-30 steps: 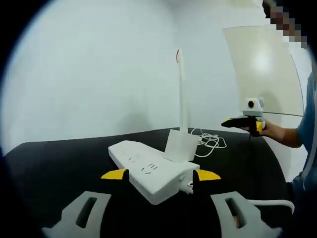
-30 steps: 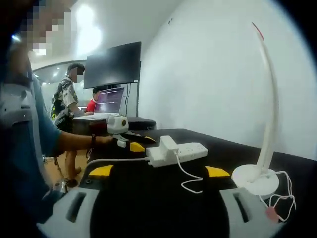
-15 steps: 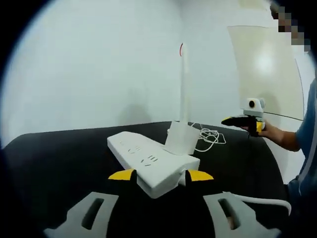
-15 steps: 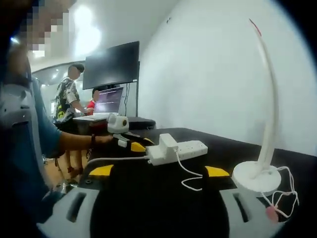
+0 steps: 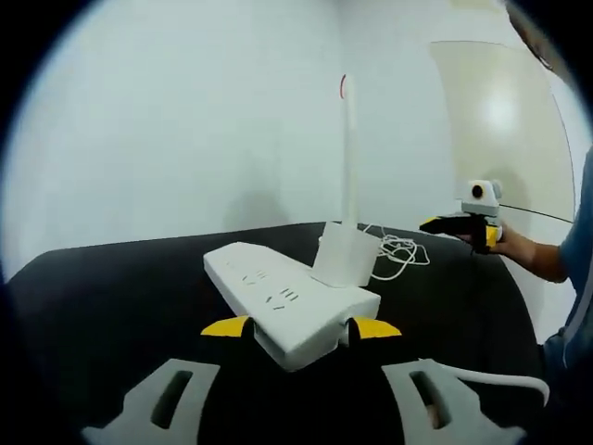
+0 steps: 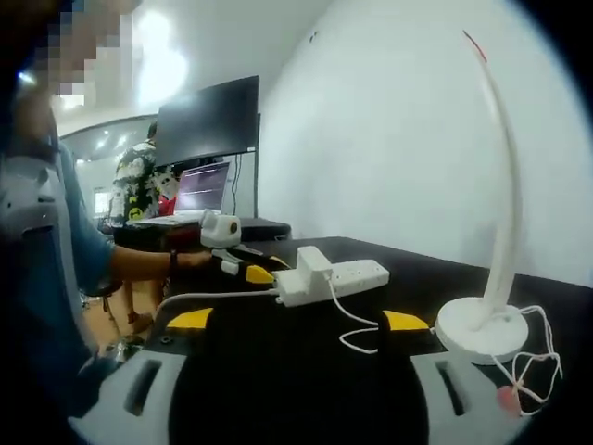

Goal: Insert the desk lamp plug into the socket, turn on the power strip switch, turn on the lamp switch, then turn off the lamp switch, turn off the power strip switch, and remove the plug from the socket.

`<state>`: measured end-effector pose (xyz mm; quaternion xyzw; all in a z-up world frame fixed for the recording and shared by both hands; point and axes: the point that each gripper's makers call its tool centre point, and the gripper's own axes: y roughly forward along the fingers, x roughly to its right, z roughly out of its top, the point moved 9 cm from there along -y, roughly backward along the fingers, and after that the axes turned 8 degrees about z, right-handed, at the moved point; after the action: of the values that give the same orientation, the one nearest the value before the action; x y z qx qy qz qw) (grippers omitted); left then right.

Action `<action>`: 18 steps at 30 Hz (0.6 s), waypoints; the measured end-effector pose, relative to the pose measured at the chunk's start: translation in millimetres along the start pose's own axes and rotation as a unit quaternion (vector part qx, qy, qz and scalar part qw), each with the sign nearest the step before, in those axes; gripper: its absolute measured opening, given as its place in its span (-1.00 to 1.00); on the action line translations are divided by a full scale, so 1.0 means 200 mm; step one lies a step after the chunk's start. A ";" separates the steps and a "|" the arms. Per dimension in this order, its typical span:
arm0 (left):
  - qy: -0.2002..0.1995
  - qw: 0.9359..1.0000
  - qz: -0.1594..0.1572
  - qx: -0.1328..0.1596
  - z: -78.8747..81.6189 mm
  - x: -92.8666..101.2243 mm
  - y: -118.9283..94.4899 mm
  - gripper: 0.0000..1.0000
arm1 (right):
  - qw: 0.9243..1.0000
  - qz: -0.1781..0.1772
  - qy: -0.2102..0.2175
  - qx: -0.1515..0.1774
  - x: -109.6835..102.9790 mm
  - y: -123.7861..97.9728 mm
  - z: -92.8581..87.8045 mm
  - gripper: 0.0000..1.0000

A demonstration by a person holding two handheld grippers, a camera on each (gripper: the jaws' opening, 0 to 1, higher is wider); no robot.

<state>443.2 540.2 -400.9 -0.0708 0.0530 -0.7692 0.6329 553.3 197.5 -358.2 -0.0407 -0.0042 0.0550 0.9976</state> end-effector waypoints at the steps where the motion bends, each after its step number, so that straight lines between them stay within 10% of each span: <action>1: 0.000 1.000 0.000 0.000 0.00 0.00 0.00 -0.24 | 1.000 0.000 0.000 0.000 0.00 0.00 0.00 0.41; 18: 0.004 1.000 -0.011 -0.003 -0.01 -0.04 -0.02 -0.40 | 1.000 0.003 0.004 -0.002 -0.01 0.02 -0.01 0.40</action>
<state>440.3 548.1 -401.8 -0.0704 0.0572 -0.7762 0.6239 551.3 200.6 -360.3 -0.0426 -0.0005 0.0577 0.9974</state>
